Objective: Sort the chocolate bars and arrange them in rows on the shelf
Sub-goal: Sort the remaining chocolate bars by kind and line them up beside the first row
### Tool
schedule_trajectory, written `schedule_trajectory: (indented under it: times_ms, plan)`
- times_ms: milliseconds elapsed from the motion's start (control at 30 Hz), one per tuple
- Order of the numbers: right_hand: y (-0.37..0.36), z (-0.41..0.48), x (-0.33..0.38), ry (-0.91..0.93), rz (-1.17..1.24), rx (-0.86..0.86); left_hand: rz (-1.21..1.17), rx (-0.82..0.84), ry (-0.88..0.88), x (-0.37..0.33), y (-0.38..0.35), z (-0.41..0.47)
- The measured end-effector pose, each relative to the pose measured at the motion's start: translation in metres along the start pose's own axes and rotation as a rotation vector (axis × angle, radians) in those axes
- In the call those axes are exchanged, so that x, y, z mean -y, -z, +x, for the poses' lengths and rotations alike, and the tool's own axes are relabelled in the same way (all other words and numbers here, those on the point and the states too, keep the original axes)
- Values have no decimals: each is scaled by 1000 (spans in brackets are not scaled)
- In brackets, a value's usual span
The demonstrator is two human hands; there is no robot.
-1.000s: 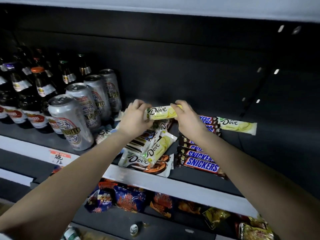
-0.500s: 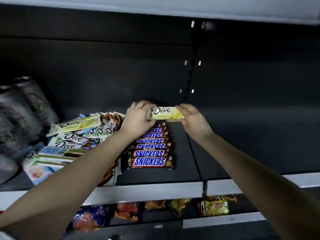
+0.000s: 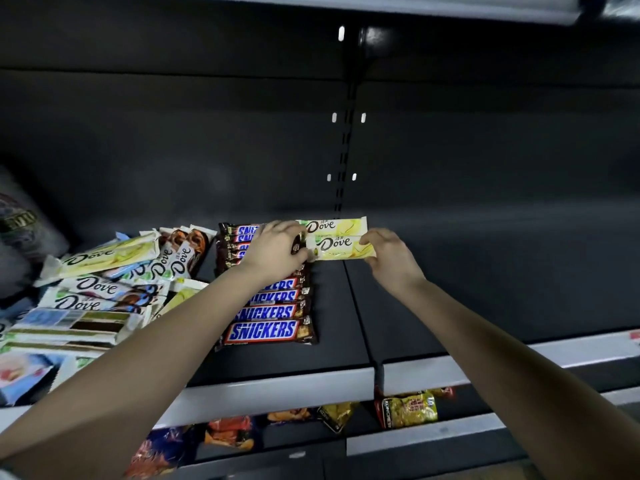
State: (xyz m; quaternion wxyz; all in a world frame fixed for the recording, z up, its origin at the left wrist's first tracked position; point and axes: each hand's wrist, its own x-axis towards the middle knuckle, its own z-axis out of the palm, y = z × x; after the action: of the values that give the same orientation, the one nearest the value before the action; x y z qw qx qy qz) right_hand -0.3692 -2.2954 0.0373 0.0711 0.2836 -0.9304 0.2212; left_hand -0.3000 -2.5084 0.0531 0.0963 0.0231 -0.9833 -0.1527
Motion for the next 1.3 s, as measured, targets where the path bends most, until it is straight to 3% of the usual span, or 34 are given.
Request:
schedule_trajectory:
  times_ms: [200, 667, 1200, 1300]
  plan:
    - [-16, 14, 3, -3, 40, -6, 59, 80, 133, 13, -10, -3]
    - [-46, 35, 1, -21, 94, -120, 123, 72, 121, 16, -17, -2]
    - [-43, 26, 9, -9, -135, -174, 107, 75, 122, 14, -17, -3]
    - [-39, 25, 17, -19, -150, -176, -1, 85, 112, 16, -10, -2]
